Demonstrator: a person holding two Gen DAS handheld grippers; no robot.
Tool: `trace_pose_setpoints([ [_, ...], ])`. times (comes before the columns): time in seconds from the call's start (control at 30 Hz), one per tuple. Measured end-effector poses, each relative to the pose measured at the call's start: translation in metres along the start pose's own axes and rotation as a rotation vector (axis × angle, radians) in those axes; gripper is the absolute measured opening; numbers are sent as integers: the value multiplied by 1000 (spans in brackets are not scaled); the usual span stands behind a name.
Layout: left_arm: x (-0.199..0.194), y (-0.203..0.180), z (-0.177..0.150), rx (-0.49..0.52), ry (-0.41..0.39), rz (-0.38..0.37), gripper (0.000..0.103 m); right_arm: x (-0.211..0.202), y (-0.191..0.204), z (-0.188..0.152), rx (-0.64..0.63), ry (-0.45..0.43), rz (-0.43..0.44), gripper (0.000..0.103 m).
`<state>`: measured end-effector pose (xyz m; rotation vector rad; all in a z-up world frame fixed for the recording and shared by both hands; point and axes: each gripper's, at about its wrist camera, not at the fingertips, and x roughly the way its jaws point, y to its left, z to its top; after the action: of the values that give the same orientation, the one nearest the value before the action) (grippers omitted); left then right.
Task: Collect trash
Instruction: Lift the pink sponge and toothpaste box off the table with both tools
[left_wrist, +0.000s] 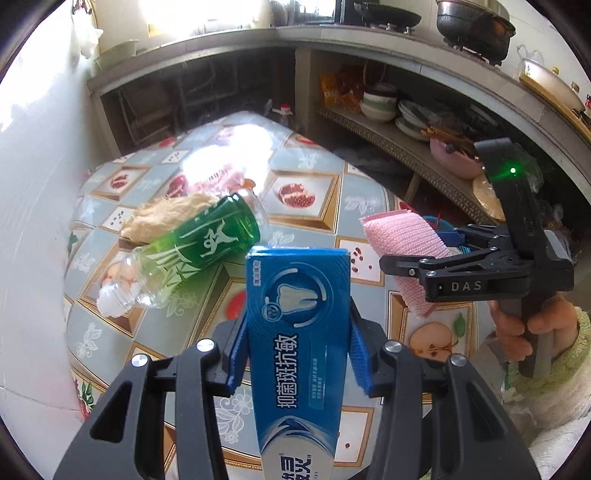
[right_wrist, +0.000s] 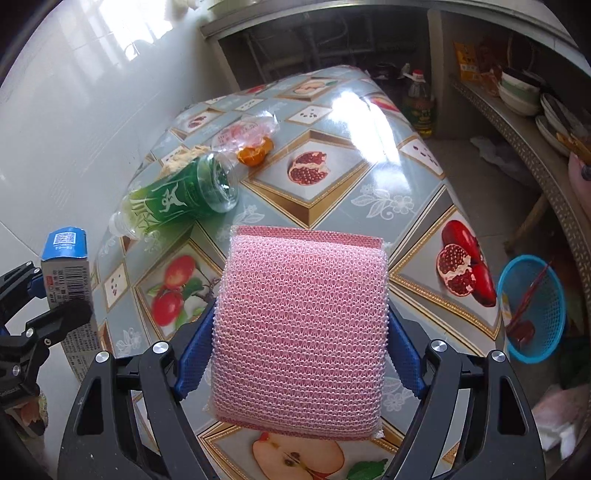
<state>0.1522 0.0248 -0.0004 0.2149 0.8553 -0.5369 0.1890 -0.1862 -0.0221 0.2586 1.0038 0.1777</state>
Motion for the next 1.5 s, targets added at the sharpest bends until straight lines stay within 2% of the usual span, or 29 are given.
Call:
trace_pose_setpoints([
  [0.3,-39,-2,3,-39,-172,3,45,-13,3,2,31,-48,25,78],
  [0.57,-54,2,9,-75,-252,-2,45,-20,0,0,54,-64,24,77],
  [1.5,-56,-12,20,-46,-291,1,45,-25,-18,-7,112,-75,34,77],
])
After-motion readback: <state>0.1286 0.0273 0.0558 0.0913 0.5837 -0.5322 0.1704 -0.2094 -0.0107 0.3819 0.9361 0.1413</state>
